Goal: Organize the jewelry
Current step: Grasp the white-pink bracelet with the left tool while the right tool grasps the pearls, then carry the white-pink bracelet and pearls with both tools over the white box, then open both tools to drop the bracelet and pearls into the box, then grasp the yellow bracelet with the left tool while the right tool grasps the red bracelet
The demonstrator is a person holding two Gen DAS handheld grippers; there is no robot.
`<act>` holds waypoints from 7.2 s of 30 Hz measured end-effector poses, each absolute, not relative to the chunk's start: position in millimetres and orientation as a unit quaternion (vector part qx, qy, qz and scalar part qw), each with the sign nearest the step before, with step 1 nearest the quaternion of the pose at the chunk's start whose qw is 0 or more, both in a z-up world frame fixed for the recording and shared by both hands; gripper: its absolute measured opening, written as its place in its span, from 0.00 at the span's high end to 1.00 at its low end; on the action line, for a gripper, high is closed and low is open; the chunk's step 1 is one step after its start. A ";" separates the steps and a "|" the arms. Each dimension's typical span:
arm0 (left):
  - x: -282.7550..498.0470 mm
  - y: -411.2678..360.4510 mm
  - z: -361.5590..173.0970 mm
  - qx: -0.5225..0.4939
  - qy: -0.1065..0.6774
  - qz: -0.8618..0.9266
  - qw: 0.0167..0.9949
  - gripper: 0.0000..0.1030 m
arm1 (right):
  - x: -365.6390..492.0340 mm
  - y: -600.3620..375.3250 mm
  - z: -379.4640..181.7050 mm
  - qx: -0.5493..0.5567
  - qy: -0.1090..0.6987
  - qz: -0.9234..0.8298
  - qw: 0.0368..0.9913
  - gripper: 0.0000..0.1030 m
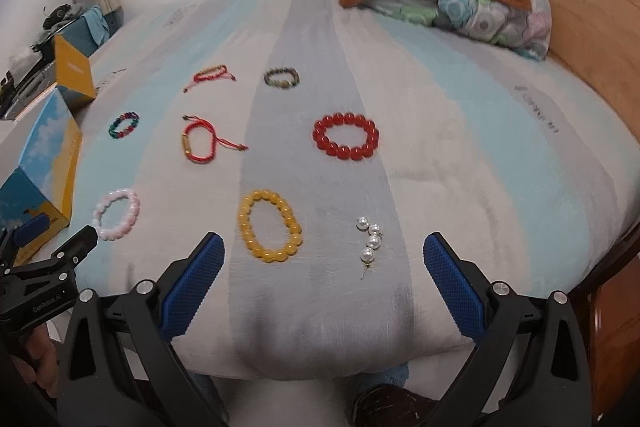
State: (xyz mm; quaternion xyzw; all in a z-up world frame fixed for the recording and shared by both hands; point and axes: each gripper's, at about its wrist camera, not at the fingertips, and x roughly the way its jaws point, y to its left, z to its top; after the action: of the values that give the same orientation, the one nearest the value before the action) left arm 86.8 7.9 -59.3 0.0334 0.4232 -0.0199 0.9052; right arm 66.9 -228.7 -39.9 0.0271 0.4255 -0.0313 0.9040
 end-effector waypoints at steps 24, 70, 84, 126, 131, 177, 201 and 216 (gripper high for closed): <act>165.2 -1.6 -113.2 0.033 0.491 -0.009 0.871 0.06 | 155.4 -269.4 -106.0 0.064 0.568 -0.048 0.819 0.35; 149.8 -10.1 -53.0 0.008 0.469 -0.069 0.880 0.89 | 135.4 -261.8 -44.5 0.072 0.476 -0.050 0.875 0.88; 168.6 18.8 8.0 -0.001 0.436 -0.041 0.899 0.89 | 169.4 -213.1 2.8 0.047 0.450 -0.030 0.891 0.88; 75.5 323.3 53.3 -0.099 0.420 0.197 0.881 0.89 | 157.5 175.4 47.1 -0.074 0.427 0.248 0.866 0.88; 69.9 337.7 33.6 -0.112 0.437 0.208 0.868 0.89 | 160.2 191.0 26.3 -0.093 0.450 0.247 0.853 0.88; 78.7 234.1 60.6 -0.052 0.368 0.183 0.910 0.05 | 135.3 61.3 81.3 -0.043 0.343 0.177 0.921 0.08; 150.2 16.4 22.5 -0.005 0.380 -0.025 0.925 0.05 | 174.1 -206.7 42.5 0.046 0.360 -0.021 0.932 0.08; 161.3 -81.8 -45.4 0.033 0.420 -0.107 0.901 0.05 | 197.3 -275.4 -11.0 0.047 0.402 -0.070 0.912 0.08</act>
State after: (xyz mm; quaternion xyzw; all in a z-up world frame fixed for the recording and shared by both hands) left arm 161.3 -81.8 -45.4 0.0332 0.4201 -0.1066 0.9006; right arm 197.3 -275.4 -11.0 0.0468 0.4022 -0.0697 0.9117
